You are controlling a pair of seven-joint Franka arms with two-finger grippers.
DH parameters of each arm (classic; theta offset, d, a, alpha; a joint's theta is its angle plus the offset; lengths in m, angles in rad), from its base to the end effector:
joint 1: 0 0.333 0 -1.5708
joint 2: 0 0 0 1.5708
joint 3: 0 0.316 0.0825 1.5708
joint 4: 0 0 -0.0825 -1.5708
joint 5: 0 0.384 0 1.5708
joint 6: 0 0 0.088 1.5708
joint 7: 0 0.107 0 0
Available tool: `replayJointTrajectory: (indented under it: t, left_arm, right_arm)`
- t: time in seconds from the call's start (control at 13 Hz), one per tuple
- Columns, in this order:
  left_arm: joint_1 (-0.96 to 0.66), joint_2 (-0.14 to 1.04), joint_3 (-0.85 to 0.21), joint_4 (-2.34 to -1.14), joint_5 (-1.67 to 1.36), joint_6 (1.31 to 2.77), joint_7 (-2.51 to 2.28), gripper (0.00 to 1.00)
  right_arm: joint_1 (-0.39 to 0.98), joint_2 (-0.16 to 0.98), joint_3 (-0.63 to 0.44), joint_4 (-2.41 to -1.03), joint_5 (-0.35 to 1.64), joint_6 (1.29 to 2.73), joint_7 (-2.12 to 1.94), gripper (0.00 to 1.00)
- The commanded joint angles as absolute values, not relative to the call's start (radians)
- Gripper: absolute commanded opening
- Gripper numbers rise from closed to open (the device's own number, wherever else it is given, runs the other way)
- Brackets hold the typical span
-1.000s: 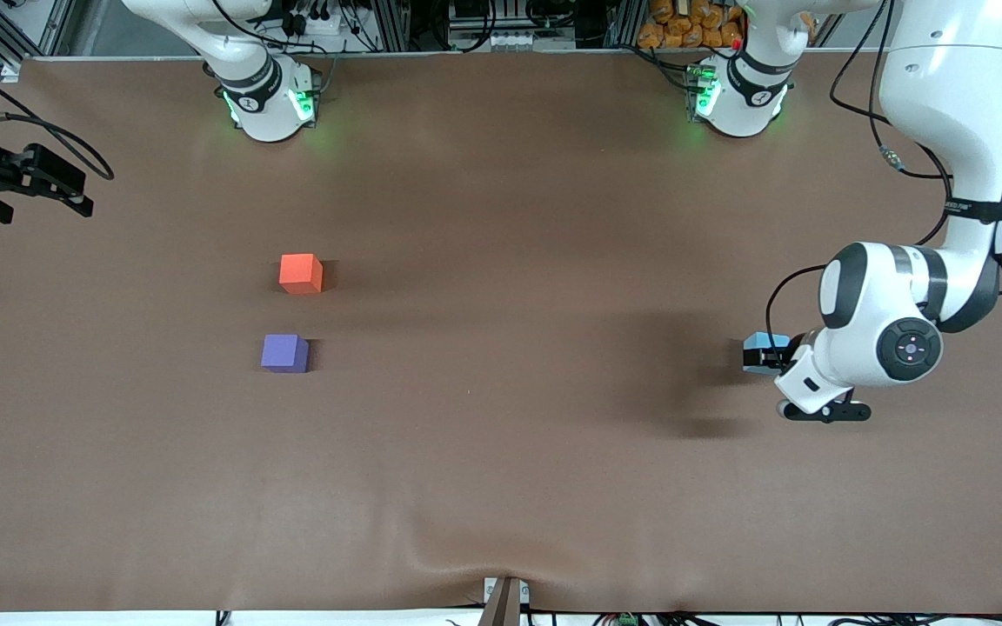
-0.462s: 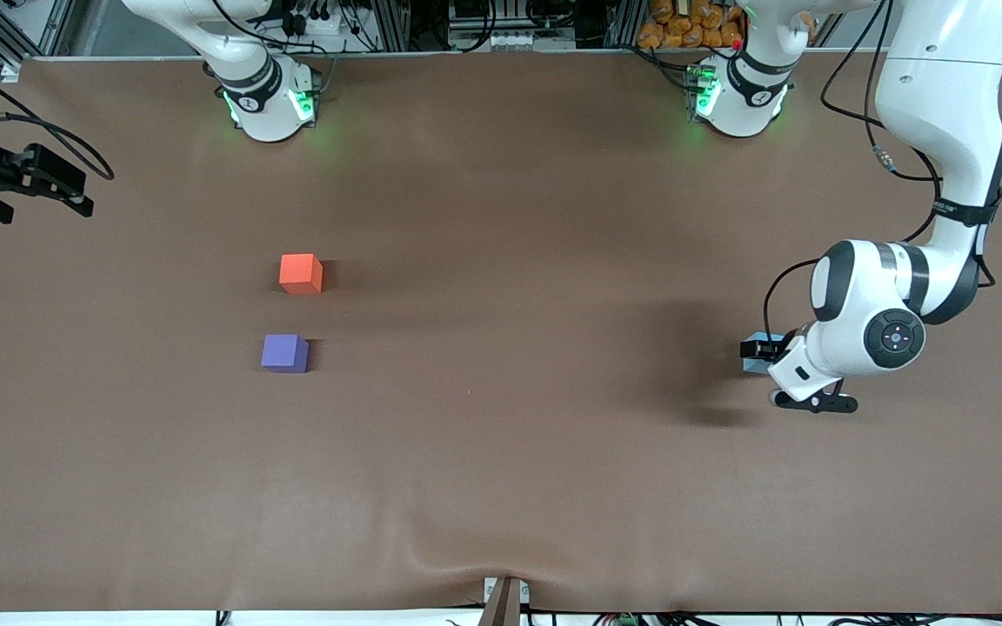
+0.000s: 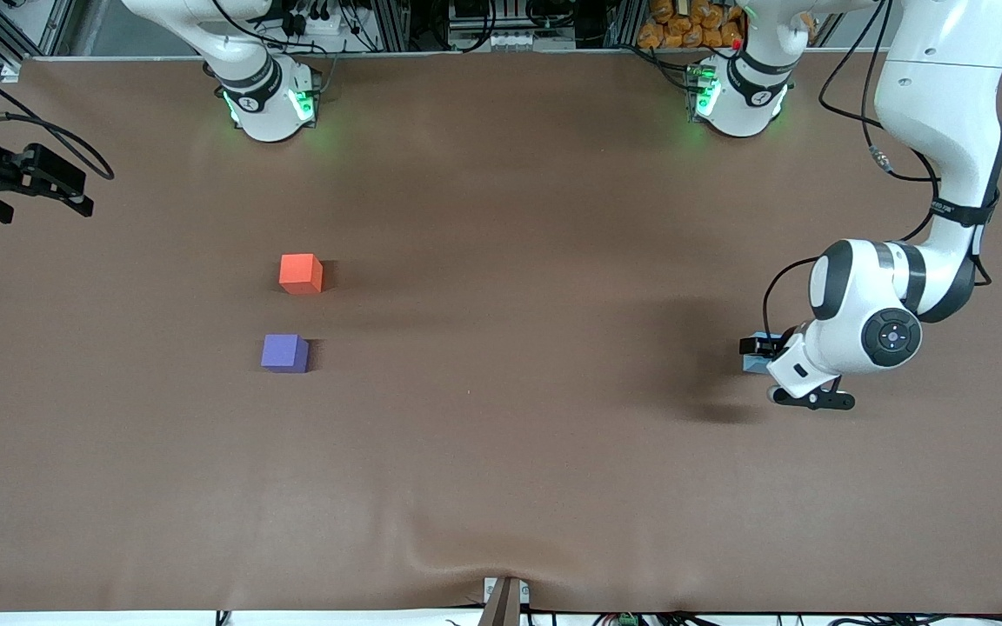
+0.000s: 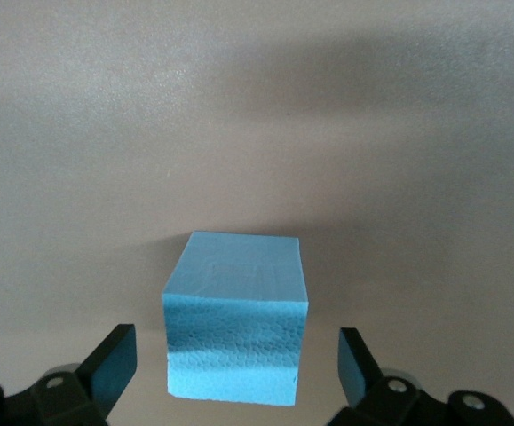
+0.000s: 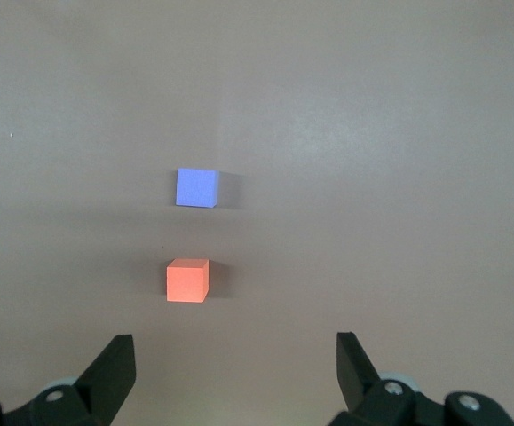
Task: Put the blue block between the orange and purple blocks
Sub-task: 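Close the left gripper around the light blue block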
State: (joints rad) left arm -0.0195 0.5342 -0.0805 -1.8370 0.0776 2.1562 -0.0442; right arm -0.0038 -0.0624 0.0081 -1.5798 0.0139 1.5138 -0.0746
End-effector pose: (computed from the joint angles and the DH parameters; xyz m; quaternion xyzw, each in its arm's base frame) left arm 0.6193 -0.0565 0.2225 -0.9931 0.0491 0.1051 0.0165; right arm 0.5293 0.0040 0.6491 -0.9992 -0.0398 0.0016 0.0067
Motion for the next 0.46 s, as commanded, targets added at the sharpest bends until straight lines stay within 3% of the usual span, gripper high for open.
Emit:
replayJointTrajectory:
  t: [0.0,0.38]
  left_arm:
    - [-0.008,0.535,-0.087,-1.85,0.097,2.18,-0.035,1.0]
    - [-0.008,0.566,-0.086,-1.85,0.097,2.195,-0.035,1.0]
  right_arm:
    - [0.011,-0.091,-0.005,-1.598,0.025,1.511,-0.063,1.0]
    - [0.011,-0.089,-0.005,-1.6,0.025,1.514,-0.063,1.0]
